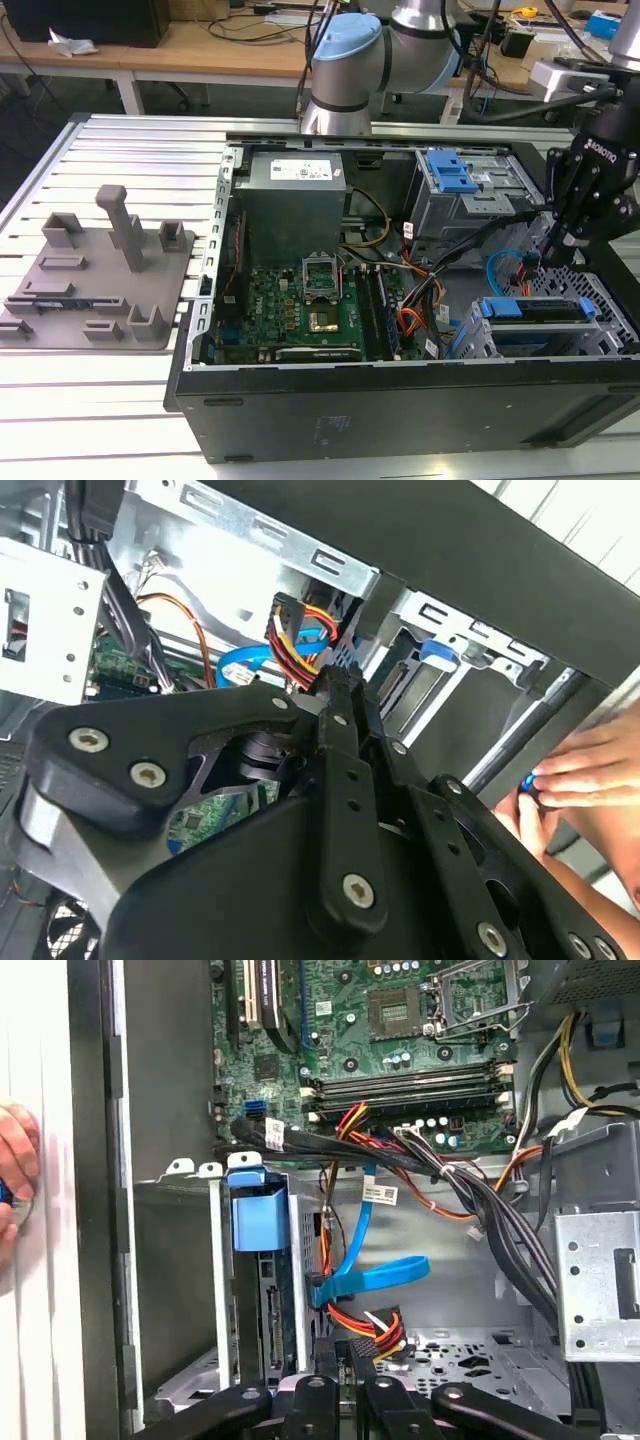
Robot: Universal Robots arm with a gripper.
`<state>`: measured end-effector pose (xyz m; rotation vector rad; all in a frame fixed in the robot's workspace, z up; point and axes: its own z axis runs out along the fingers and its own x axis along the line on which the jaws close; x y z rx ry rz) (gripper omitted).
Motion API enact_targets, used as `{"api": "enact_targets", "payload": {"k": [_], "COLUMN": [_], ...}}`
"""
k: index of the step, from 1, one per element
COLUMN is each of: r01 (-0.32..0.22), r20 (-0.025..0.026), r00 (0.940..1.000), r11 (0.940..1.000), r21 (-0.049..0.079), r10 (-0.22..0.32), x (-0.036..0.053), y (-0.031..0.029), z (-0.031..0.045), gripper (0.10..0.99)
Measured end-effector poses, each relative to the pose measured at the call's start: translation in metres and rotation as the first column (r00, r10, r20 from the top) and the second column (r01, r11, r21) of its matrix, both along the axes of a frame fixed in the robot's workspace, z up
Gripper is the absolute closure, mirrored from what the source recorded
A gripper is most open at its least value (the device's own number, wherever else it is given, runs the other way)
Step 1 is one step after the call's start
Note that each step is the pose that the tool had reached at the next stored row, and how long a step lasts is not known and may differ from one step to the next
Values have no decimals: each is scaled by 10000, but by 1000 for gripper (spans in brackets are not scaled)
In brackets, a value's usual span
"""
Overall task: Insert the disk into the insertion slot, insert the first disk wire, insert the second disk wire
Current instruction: 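Insert the first disk wire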
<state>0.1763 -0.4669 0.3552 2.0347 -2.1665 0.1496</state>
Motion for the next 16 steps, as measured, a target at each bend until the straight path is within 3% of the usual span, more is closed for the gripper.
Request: {"api": "enact_targets", "payload": {"k": [2,3,4,10,16], "r01": [-1,-1,-1,-1,-1], "r20": [0,1,0,-1,-1], "r00": [10000,10000,10000,10000,10000], "r11": [9989,9979,9972,9965,9959], "r21": [469,650,748,839,905], "r10": [1,1,1,1,1], "x": [0,0,0,0,0], "y": [-62,-89,-111,-212,-272], "z": [7,15,21,32,40], "gripper": [922,922,922,922,922]}}
